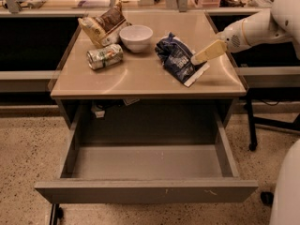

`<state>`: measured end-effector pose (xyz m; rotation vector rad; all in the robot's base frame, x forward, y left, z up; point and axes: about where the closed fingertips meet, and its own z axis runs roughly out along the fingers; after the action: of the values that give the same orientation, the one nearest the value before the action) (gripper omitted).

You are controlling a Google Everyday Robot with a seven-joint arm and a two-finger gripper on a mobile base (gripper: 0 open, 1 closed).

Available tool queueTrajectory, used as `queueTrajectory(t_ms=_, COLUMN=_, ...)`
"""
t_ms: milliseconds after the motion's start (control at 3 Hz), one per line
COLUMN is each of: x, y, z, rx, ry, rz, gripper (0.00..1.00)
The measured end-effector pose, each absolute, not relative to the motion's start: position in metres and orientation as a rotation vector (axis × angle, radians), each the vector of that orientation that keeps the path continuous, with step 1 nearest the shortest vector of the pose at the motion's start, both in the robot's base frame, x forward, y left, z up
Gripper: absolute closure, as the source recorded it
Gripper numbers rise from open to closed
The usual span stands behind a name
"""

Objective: Place blue chip bag into top drawer

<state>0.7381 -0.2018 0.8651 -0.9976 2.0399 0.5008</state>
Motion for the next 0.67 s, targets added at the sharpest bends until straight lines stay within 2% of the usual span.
queueTrajectory(t_ms=667, x=0.751, y=-0.164, z=0.848, rx=-1.012, ry=1.992, rz=0.648, gripper=0.0)
